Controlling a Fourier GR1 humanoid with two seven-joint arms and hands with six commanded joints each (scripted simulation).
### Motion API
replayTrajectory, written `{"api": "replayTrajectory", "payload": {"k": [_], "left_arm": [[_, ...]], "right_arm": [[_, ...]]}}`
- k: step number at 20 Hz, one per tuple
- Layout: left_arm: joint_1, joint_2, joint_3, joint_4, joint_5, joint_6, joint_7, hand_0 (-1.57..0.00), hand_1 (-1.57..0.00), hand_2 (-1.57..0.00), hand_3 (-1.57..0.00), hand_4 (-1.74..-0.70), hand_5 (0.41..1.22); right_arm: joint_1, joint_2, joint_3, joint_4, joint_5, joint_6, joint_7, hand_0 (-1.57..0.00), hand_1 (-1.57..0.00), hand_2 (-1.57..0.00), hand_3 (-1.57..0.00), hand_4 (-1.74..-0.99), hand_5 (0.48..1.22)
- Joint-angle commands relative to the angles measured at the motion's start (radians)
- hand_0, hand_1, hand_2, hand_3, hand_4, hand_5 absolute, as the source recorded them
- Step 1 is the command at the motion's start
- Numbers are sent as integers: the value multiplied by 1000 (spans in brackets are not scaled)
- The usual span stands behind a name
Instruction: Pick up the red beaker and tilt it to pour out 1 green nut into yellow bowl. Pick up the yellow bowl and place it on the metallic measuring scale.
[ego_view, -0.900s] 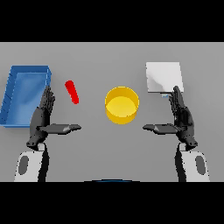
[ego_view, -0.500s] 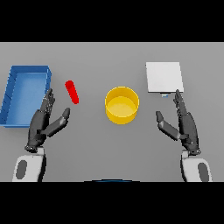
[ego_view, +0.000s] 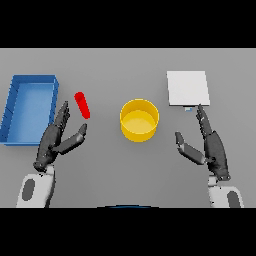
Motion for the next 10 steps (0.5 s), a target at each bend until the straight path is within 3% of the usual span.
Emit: {"api": "replayTrajectory", "payload": {"k": [1,4,10], "left_arm": [[-30,3,7,15,5,-4,-7,1,1,1,1,-1331,713],[-113,5,25,116,-9,4,-7,1,1,1,1,-1377,738],[-247,-8,77,328,-15,31,-55,1,1,1,1,-1352,720]], "right_arm": [[-5,10,4,7,1,-3,0,1,1,1,1,-1280,679],[-3,-1,-16,9,-23,6,-12,1,1,1,1,-1304,678],[12,9,-9,-5,-28,8,8,1,1,1,1,-1337,687]]}}
